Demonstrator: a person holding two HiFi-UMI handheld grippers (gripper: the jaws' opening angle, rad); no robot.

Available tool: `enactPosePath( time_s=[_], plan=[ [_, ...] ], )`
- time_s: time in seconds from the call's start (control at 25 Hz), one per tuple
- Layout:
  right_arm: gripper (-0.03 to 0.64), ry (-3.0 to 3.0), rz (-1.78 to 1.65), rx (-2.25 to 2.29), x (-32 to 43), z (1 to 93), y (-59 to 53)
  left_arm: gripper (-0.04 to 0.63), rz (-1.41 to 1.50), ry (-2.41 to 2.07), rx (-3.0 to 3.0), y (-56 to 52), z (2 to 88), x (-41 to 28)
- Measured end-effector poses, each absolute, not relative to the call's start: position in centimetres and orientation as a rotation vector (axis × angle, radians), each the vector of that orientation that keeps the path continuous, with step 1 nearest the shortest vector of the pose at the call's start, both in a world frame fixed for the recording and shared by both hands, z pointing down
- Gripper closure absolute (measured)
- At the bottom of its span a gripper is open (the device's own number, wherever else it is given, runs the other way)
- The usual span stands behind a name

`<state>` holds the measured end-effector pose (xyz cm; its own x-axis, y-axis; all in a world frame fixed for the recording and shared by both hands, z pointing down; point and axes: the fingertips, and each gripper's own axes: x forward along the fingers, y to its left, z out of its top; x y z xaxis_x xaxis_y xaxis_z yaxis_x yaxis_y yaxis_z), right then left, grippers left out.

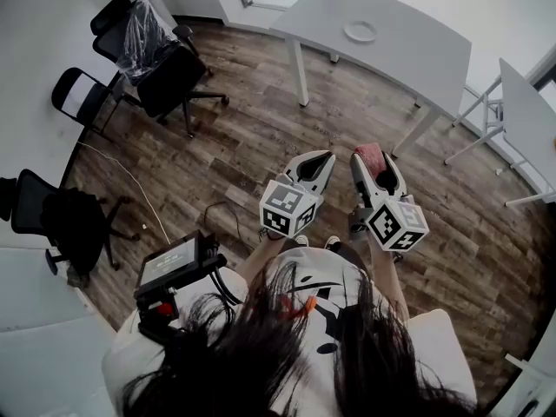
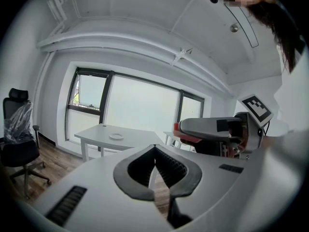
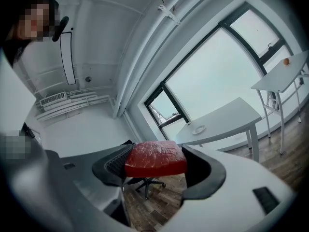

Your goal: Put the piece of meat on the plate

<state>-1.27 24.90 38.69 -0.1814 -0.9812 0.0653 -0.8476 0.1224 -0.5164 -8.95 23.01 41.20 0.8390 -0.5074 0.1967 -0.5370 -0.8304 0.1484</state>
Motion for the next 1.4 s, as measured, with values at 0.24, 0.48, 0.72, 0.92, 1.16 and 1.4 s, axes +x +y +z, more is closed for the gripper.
enactPosePath(
  time_s=[0.24, 0.48, 0.72, 0.92, 1.16, 1.4],
  plan=[
    [0.311, 2.129, -0.671, -1.786, 1.1, 39.1, 23.0, 0.589, 0.223, -0.842, 2.798, 21.0, 41.5, -6.8],
    [0.311, 2.140, -0.700, -1.776, 5.1, 40.3, 21.2, 0.589, 0.231, -0.893, 2.767, 19.2, 42.6, -3.5],
    [0.311, 2.142, -0.757, -1.765, 6.5, 41.1, 19.0, 0.589, 0.286, -0.893, 2.745, 17.7, 43.1, -2.1],
    [0.311, 2.154, -0.775, -1.742, 6.1, 41.7, 18.7, 0.589, 0.304, -0.921, 2.740, 17.6, 43.3, -2.6],
    [0.311, 2.150, -0.763, -1.738, 5.9, 42.1, 18.3, 0.589, 0.307, -0.926, 2.753, 17.2, 43.6, -3.1],
    [0.311, 2.142, -0.749, -1.760, 5.9, 42.8, 16.7, 0.589, 0.299, -0.895, 2.768, 15.6, 44.6, -2.9]
  ],
)
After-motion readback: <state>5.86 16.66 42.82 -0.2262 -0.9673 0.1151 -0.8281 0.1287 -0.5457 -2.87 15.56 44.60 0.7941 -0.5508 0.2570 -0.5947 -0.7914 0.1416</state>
